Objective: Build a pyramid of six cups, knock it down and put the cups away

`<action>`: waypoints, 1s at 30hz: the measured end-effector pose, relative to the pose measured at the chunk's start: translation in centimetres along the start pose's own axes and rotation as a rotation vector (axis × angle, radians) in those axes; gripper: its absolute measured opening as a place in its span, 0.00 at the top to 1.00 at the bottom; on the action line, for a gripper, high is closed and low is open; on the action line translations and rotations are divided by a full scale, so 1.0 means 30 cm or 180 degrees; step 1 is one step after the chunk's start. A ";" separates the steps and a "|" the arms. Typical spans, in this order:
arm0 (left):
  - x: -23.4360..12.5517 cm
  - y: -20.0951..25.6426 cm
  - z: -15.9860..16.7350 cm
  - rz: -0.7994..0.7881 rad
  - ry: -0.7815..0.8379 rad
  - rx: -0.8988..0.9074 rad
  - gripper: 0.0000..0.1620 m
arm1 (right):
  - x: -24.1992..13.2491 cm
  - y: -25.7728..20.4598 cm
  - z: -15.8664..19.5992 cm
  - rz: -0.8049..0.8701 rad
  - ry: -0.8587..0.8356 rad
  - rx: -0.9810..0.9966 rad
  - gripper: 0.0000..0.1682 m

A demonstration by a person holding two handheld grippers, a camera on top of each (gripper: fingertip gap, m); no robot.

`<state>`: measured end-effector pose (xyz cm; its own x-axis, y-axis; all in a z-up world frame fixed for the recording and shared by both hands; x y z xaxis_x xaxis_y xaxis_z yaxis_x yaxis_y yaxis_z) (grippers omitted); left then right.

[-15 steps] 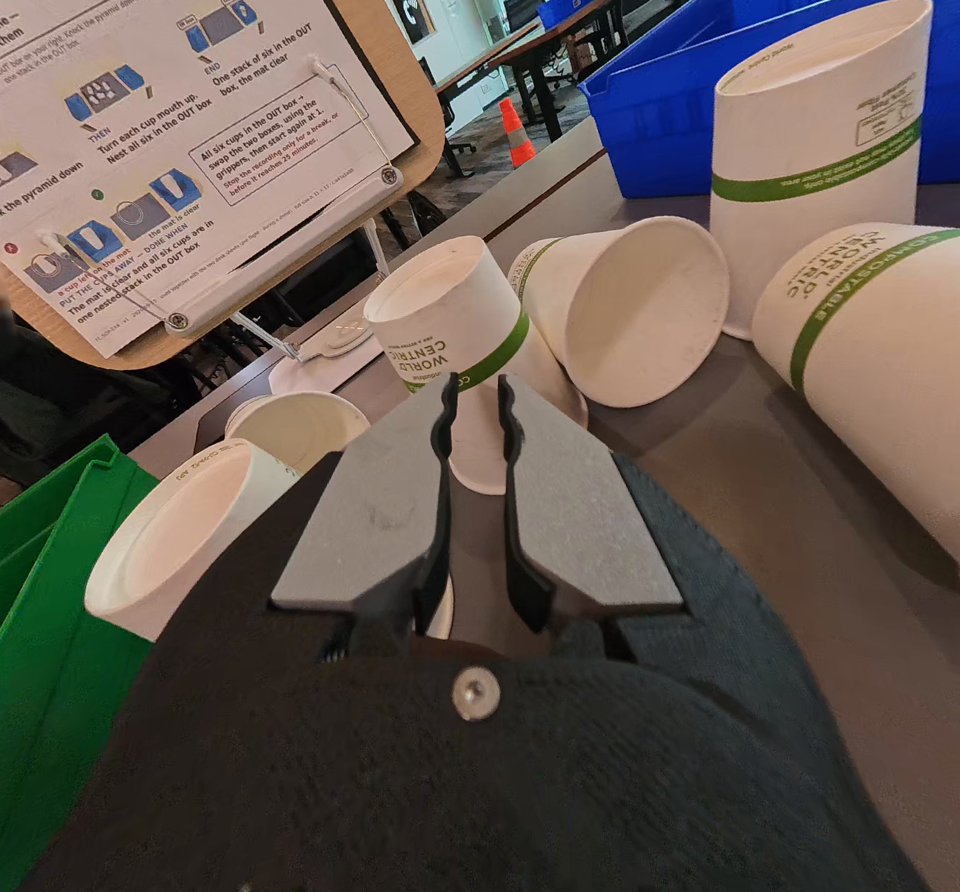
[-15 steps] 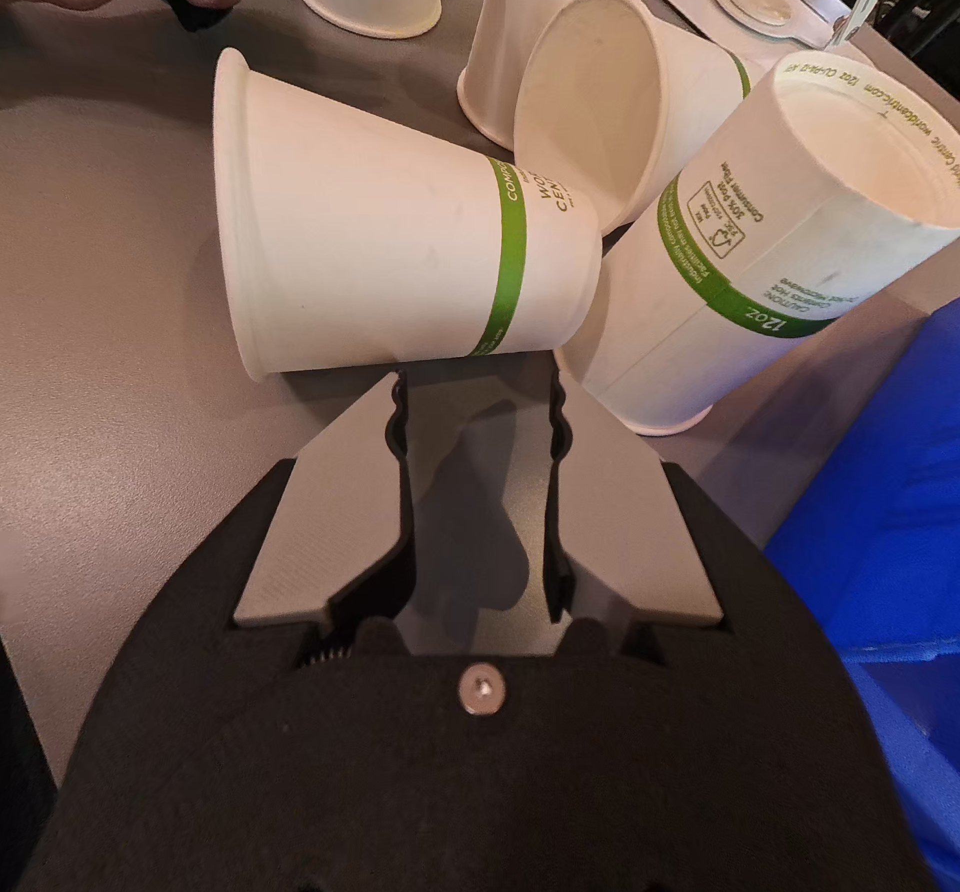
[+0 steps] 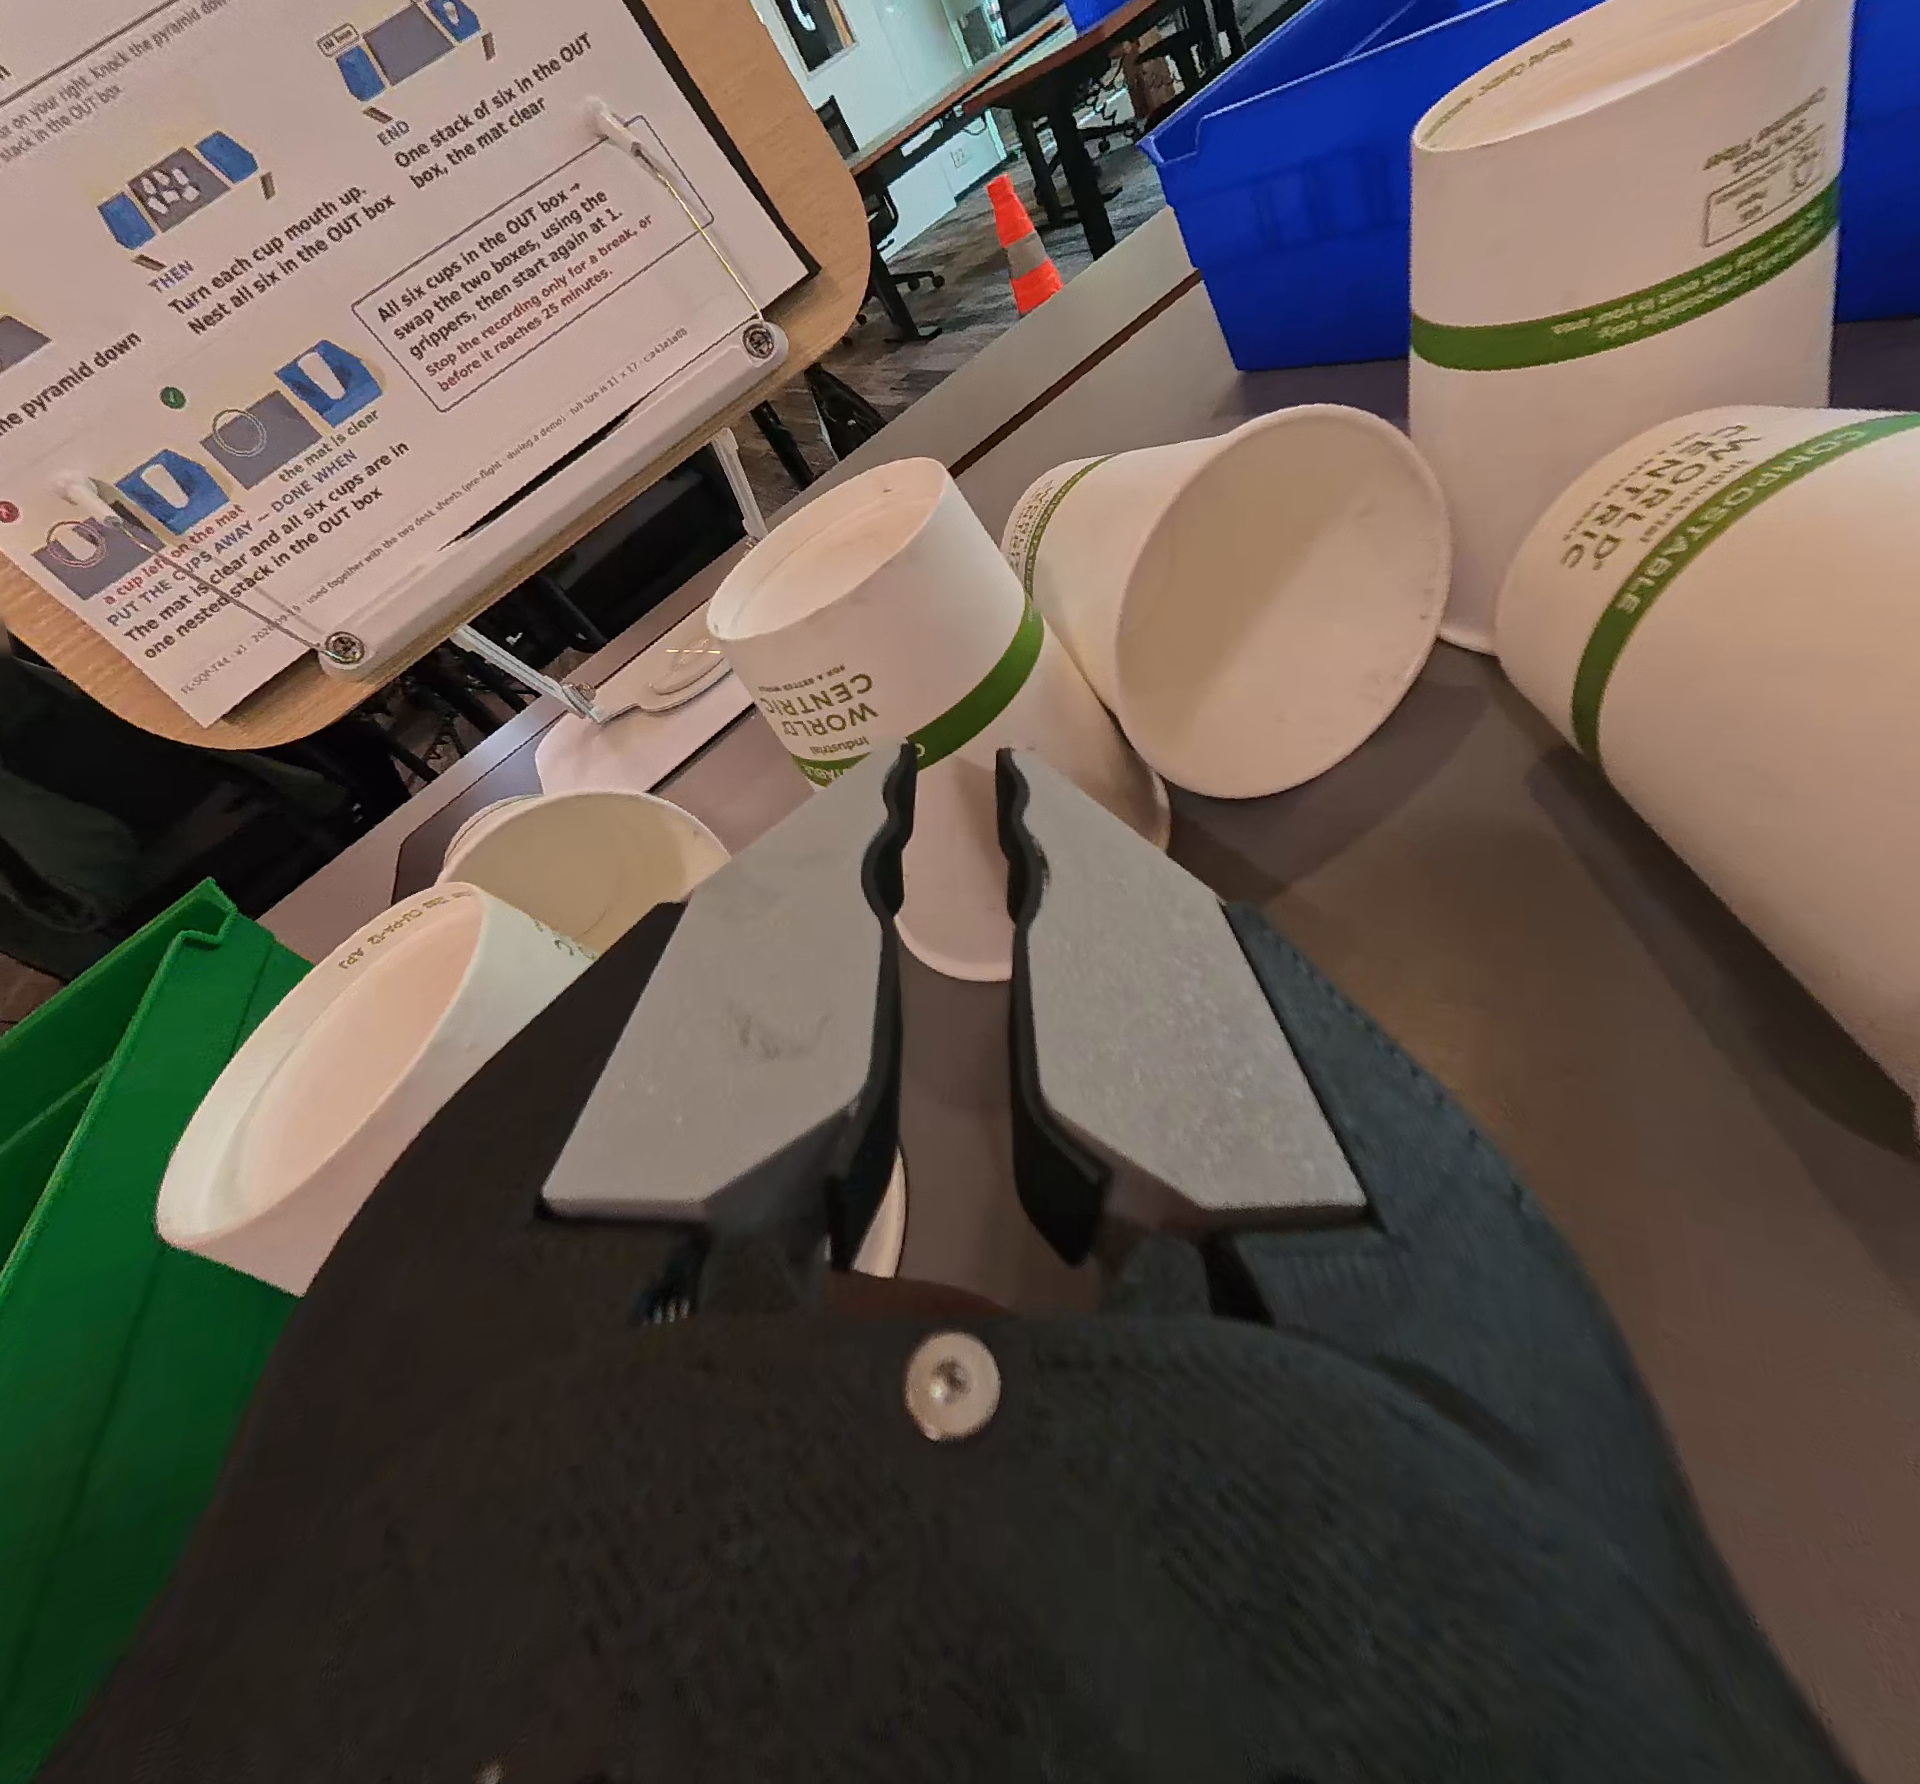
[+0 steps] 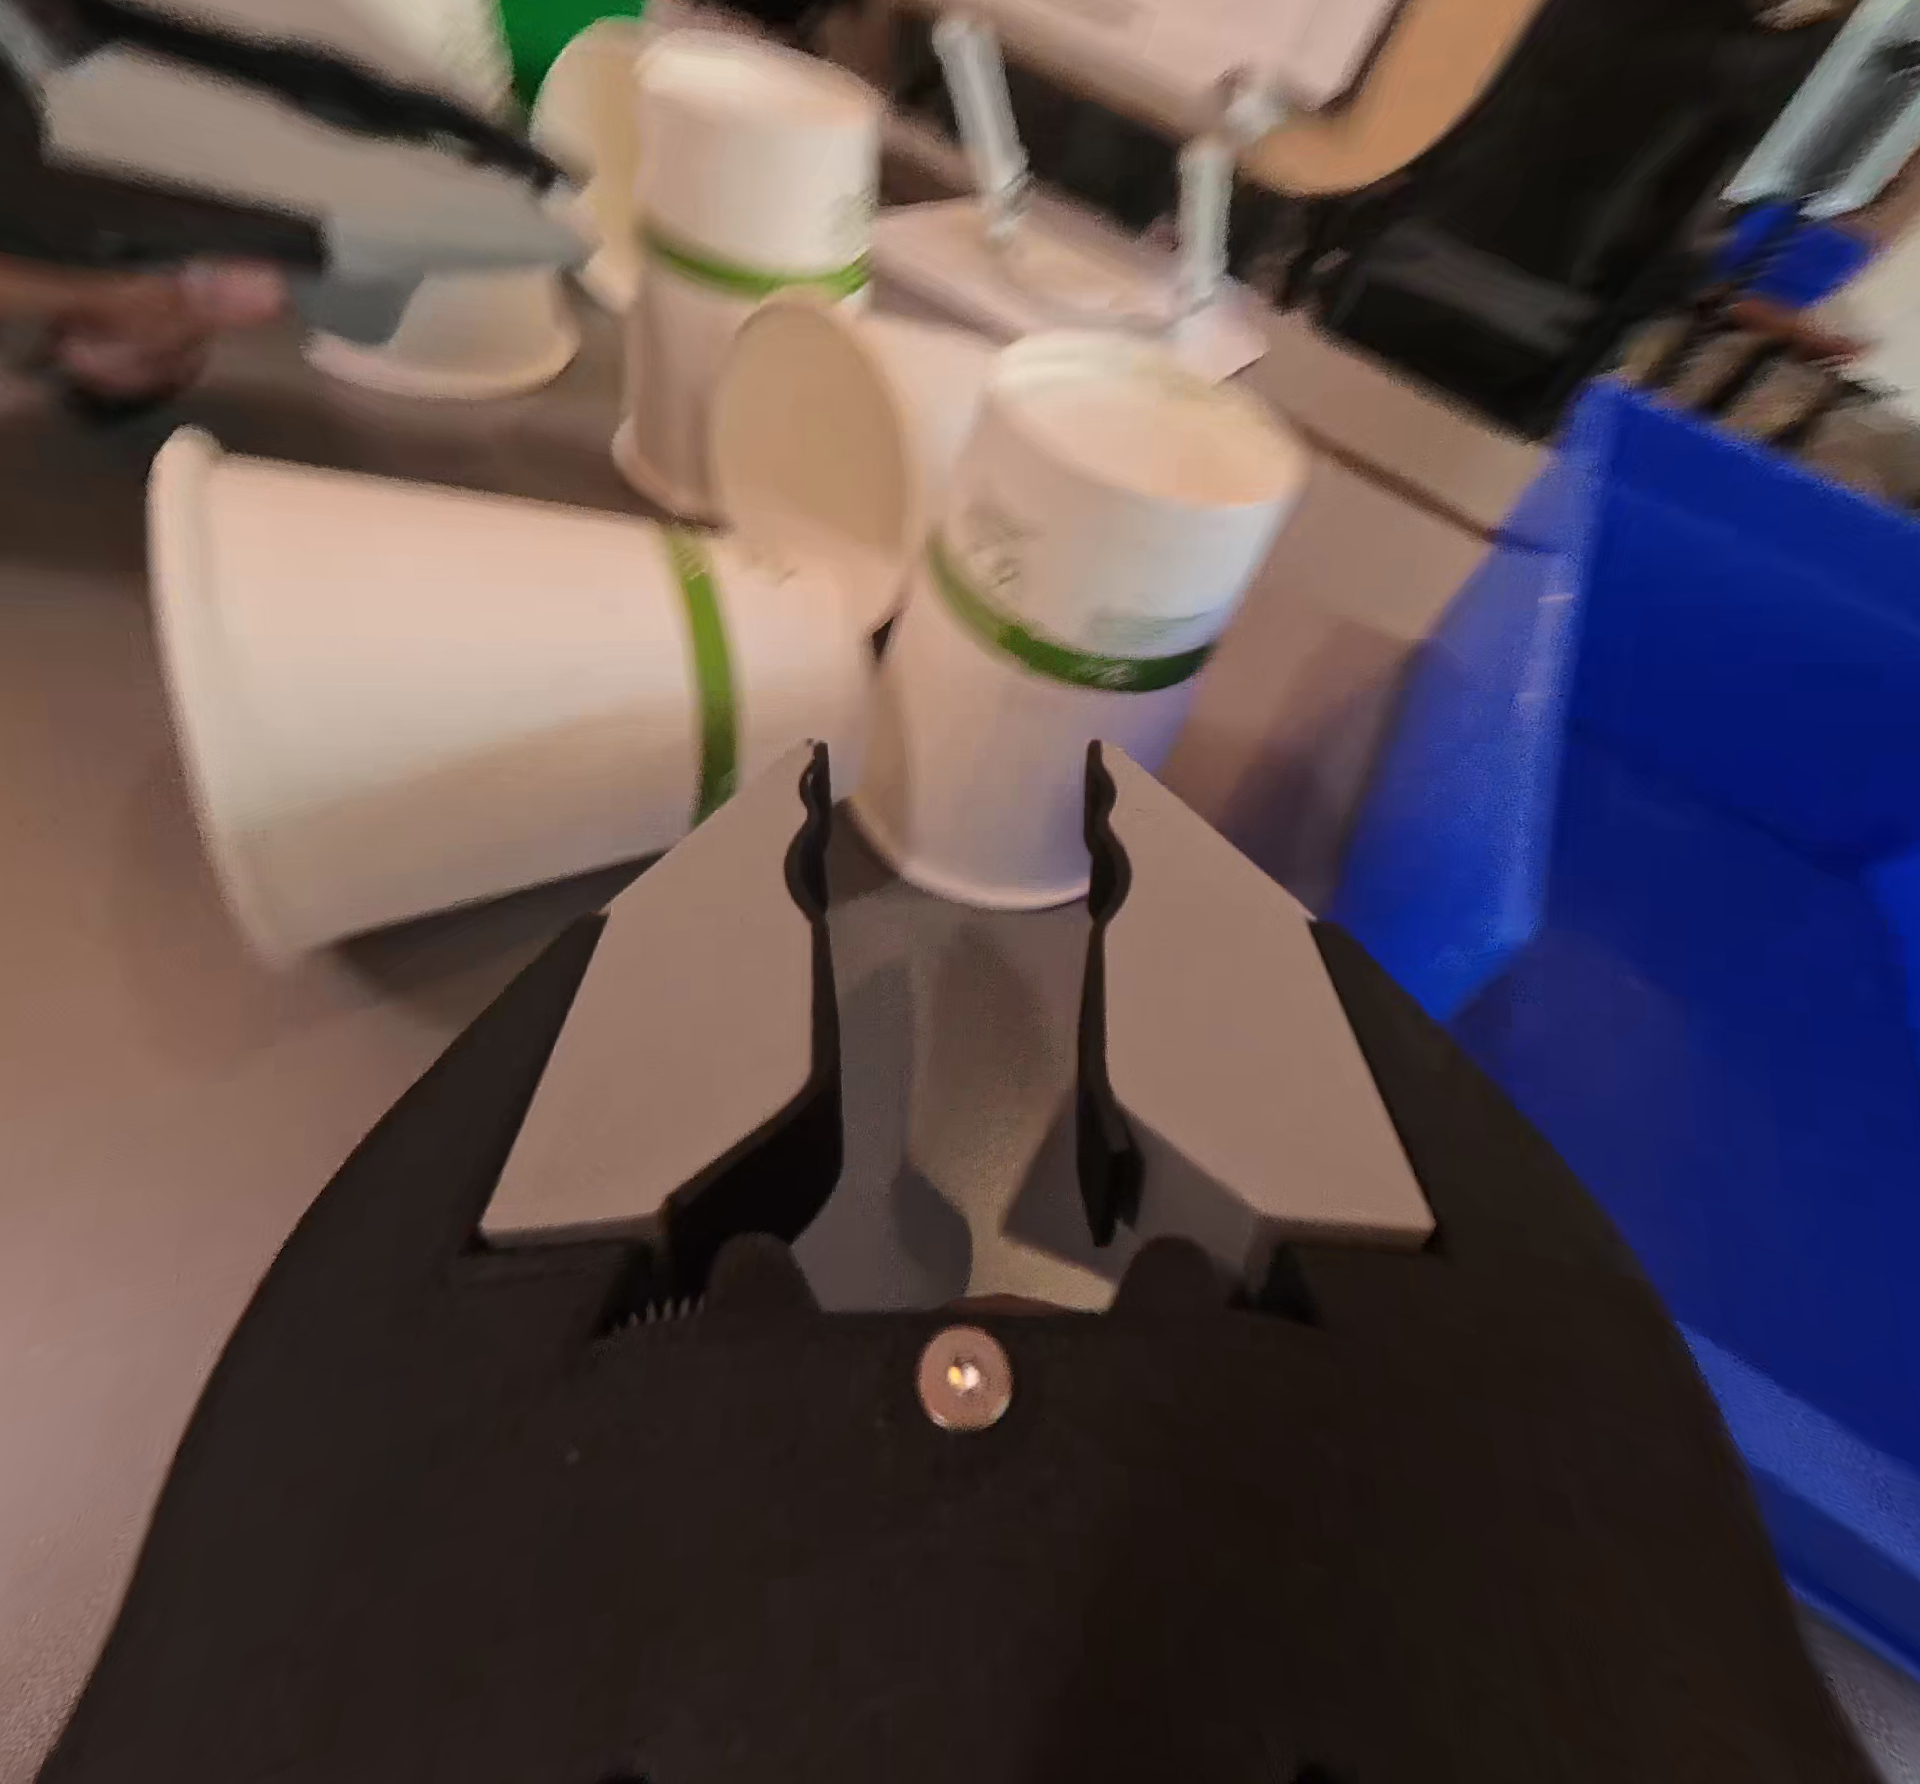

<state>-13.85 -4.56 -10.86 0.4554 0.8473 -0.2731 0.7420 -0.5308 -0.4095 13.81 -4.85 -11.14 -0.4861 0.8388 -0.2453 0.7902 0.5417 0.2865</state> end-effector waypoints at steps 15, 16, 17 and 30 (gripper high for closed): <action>0.008 0.006 0.002 0.0029 -0.0048 0.0047 0.92 | -0.074 0.083 -0.075 0.0067 0.1760 0.1055 0.59; 0.009 0.006 0.002 0.0033 -0.0055 0.0046 0.92 | -0.063 0.095 -0.074 0.0009 0.1725 0.1262 0.58; 0.011 0.006 0.003 0.0038 -0.0065 0.0046 0.92 | -0.052 0.110 -0.075 -0.0042 0.1668 0.1478 0.58; 0.014 0.010 0.008 -0.0004 -0.0118 0.0140 0.93 | 0.079 0.125 -0.135 0.0677 0.0560 0.1348 0.65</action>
Point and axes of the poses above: each gripper's, where its closed fingertips meet, x out along the fingers, z out of its underside, y = z × x across the jaws, the point moved 10 cm from there along -x, back along the fingers, and after that the axes turned 13 degrees about z, right-handed, at the moved point
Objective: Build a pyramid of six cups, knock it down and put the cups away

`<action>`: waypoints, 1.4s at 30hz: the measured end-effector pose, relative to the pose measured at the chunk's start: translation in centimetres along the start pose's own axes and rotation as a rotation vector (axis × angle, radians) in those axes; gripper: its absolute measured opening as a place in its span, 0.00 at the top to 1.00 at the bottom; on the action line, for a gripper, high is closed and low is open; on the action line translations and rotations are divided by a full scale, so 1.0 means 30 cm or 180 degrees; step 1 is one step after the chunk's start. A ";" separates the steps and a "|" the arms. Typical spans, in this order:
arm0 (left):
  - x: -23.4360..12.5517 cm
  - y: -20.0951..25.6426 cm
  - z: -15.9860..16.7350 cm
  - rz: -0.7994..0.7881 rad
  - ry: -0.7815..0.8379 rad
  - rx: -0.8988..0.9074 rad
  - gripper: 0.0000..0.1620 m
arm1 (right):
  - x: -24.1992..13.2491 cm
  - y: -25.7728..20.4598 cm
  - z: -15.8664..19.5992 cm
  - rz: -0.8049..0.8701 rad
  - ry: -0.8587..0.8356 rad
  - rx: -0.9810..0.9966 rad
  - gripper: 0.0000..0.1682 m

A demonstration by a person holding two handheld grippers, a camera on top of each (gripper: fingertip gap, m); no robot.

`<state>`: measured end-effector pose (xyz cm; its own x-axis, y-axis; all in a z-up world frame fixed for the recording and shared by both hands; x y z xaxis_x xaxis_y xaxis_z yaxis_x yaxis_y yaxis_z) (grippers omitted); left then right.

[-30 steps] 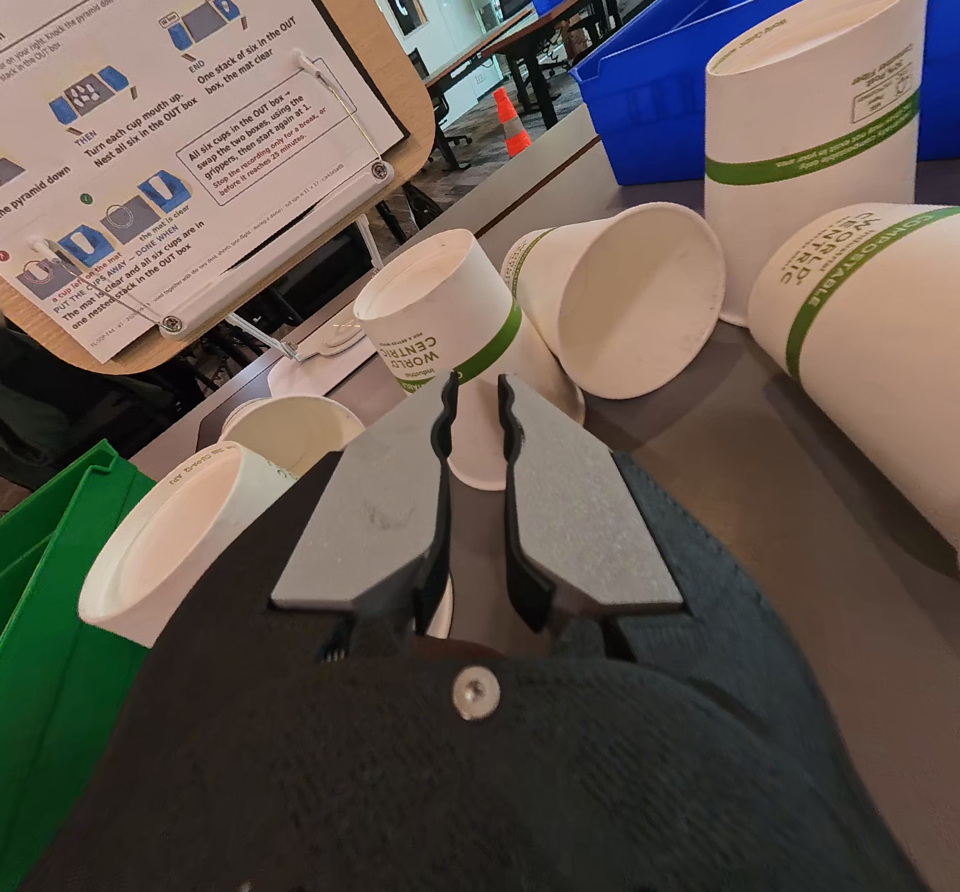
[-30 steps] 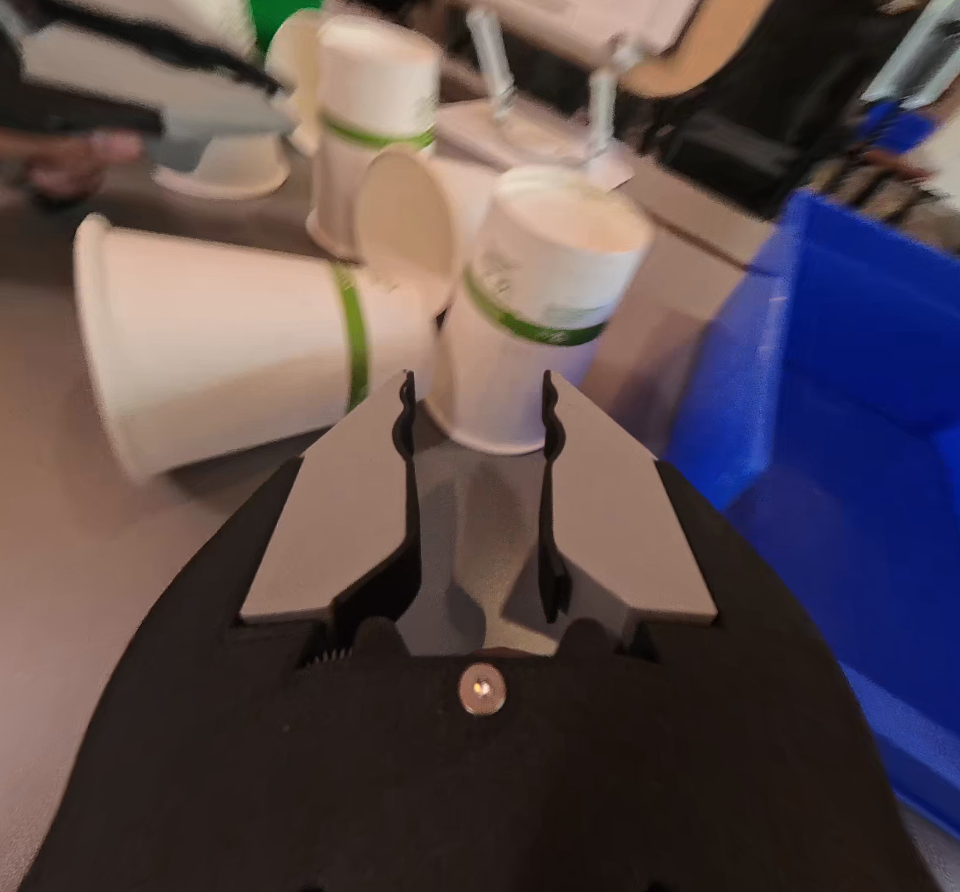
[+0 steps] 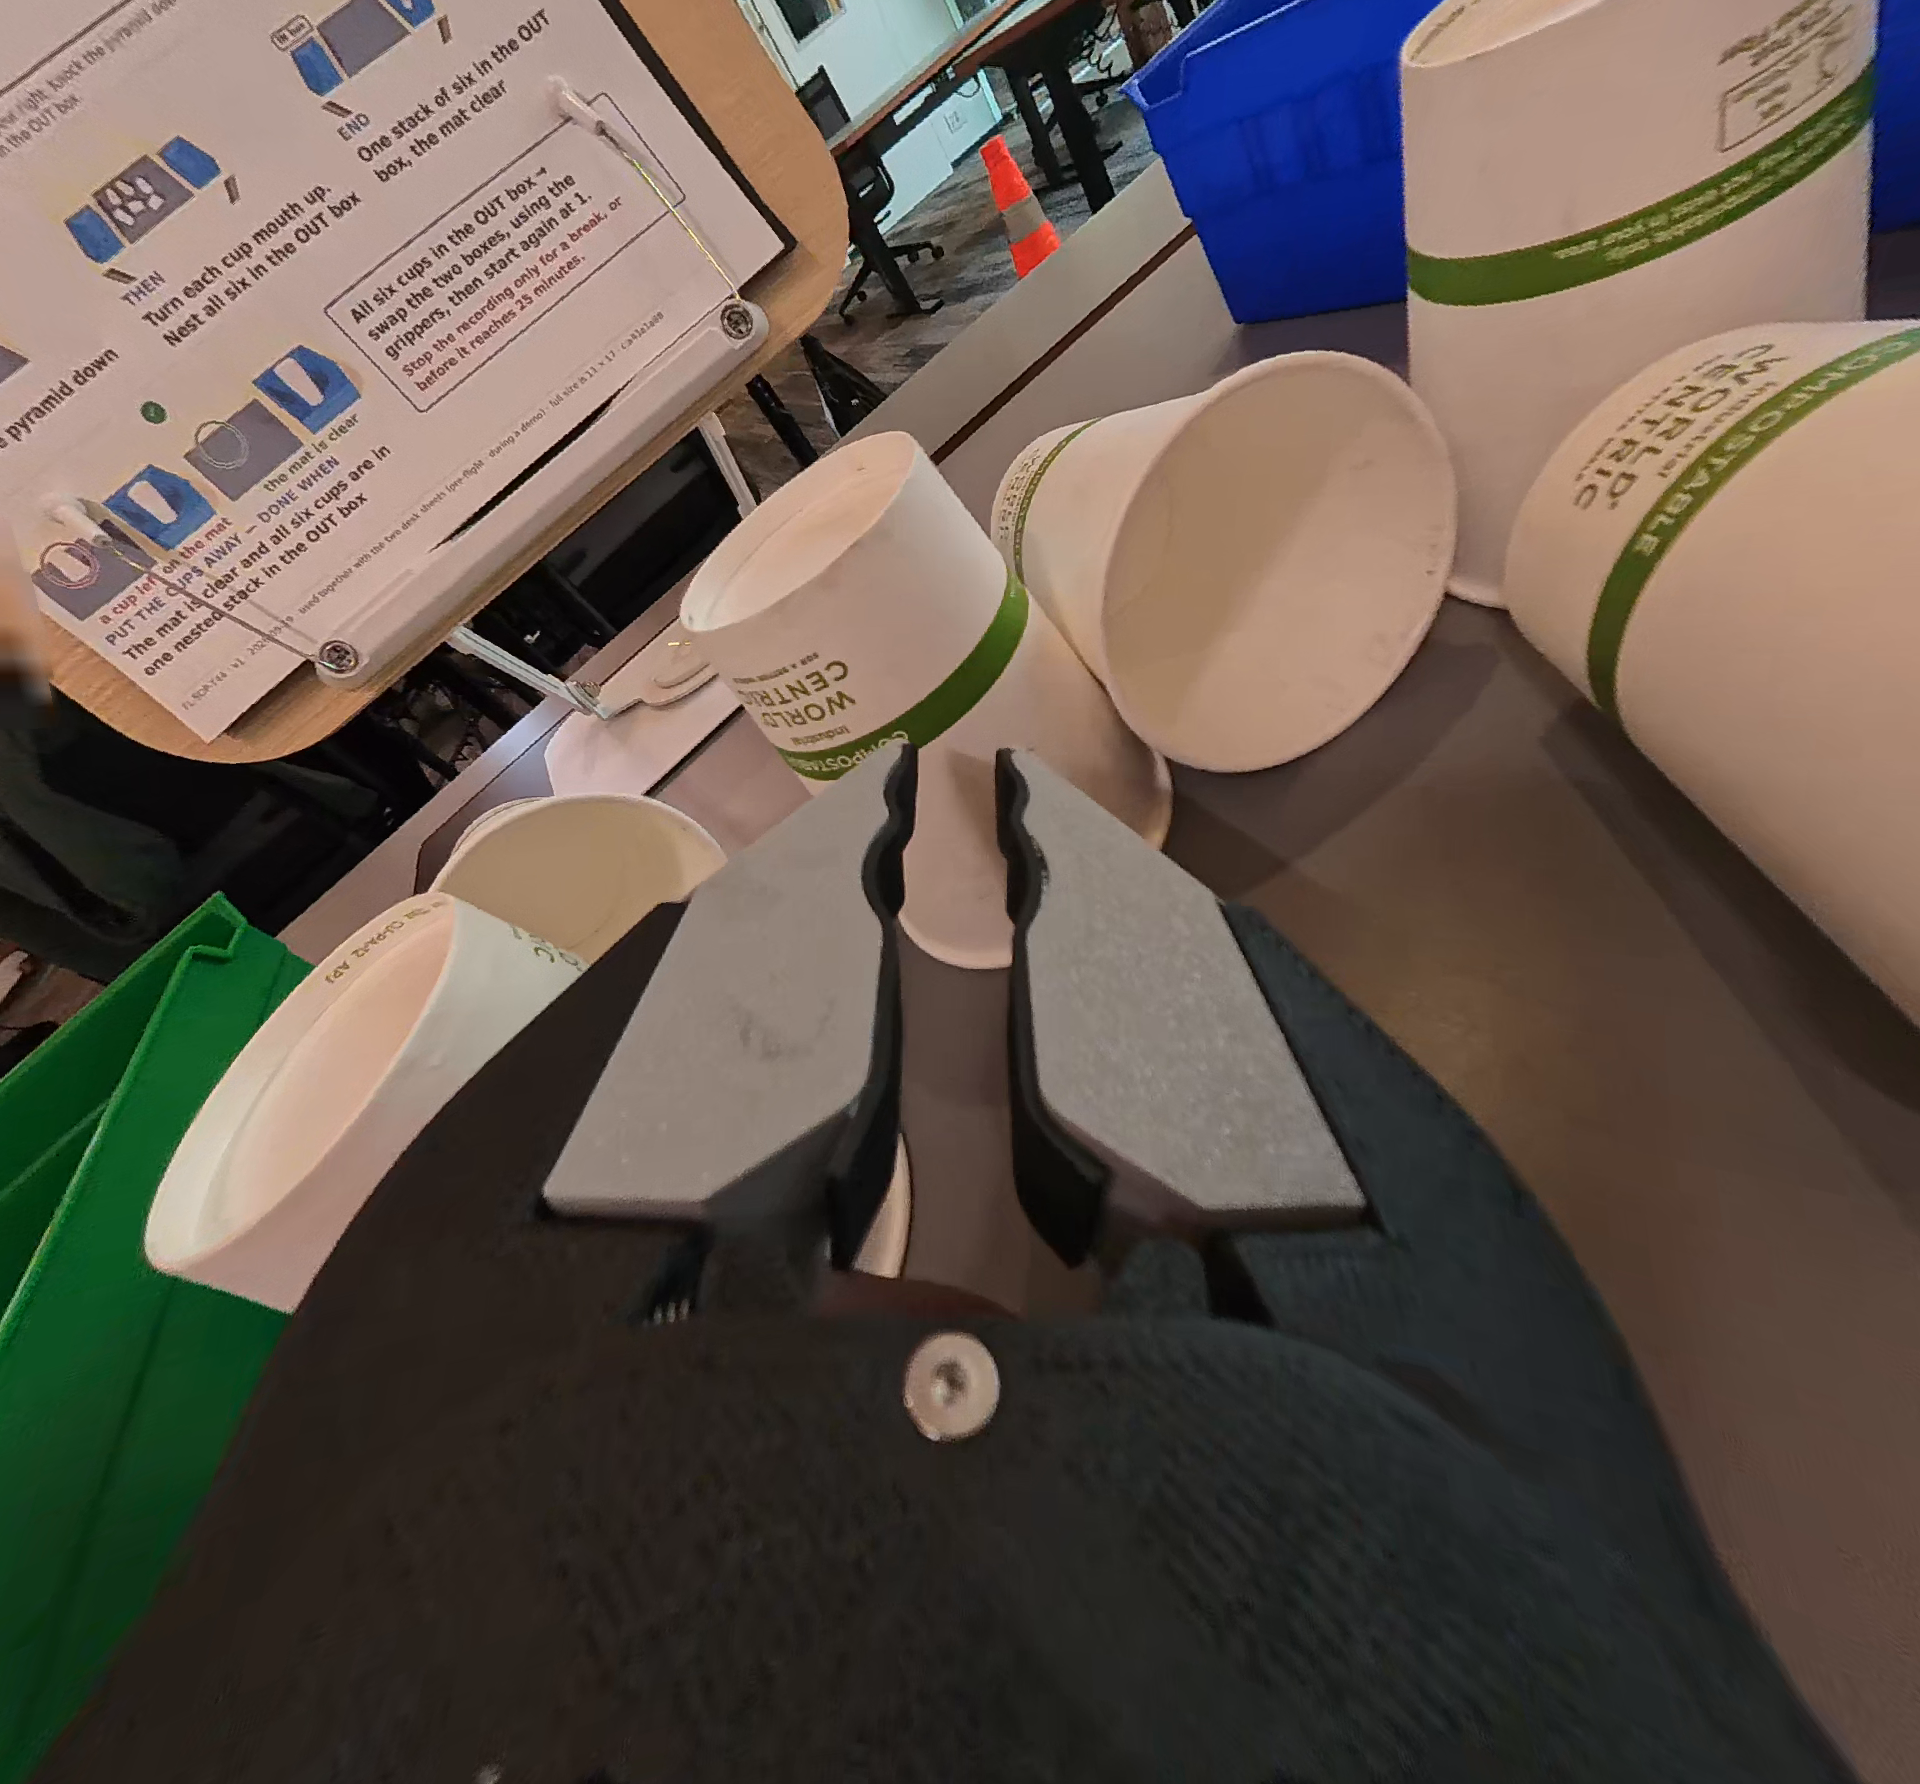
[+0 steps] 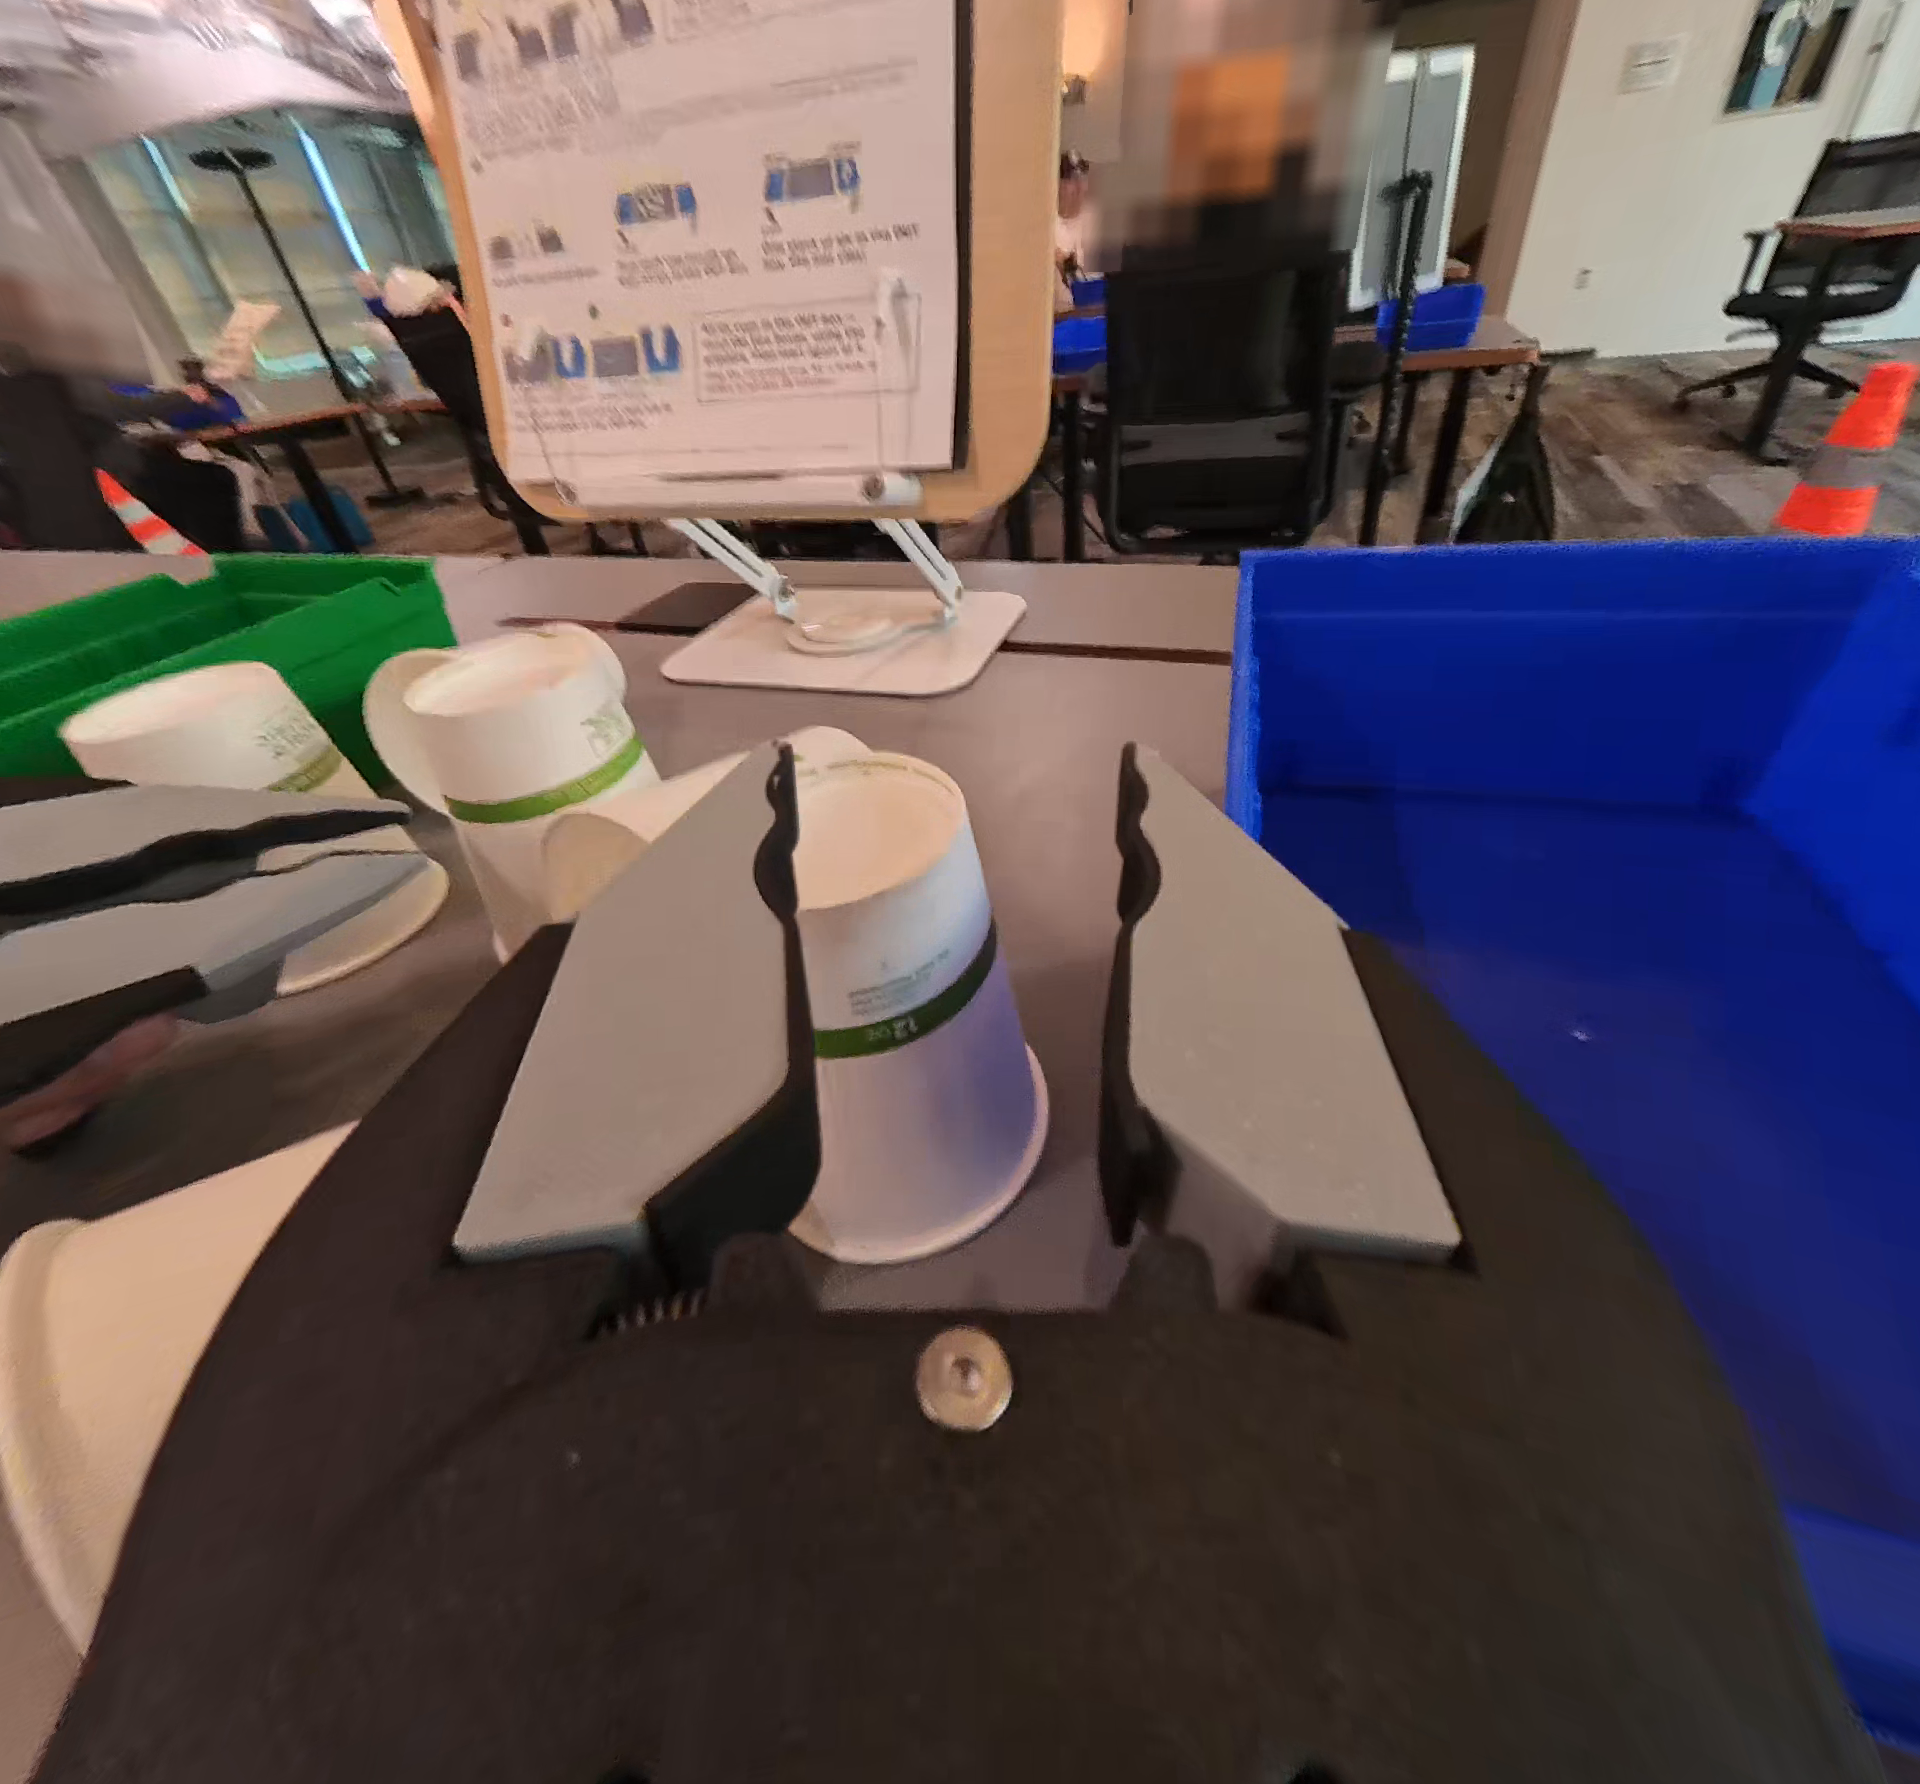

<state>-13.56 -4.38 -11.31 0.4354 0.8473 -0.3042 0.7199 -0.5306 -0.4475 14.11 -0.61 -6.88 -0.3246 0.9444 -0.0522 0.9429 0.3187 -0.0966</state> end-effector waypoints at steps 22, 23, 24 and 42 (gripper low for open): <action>-0.008 -0.006 0.001 -0.0010 0.0034 -0.0079 0.93 | -0.119 0.047 0.078 0.0048 -0.0087 -0.0190 0.74; -0.009 -0.007 0.001 -0.0012 0.0036 -0.0080 0.93 | -0.120 0.046 0.081 0.0049 -0.0093 -0.0253 0.79; -0.009 -0.007 0.002 -0.0013 0.0036 -0.0079 0.93 | -0.120 0.044 0.081 0.0083 -0.0081 -0.0298 0.79; -0.009 -0.010 0.005 -0.0025 0.0023 -0.0098 0.93 | -0.132 0.055 0.084 -0.0135 -0.0209 -0.0151 0.82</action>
Point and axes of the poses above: each gripper's, where its closed fingertips meet, x out along the fingers, z out of its underside, y = z × x across the jaws, the point moved 10 cm from there along -x, back along the fingers, and after that the axes turned 13 degrees about z, right-handed, at the moved point
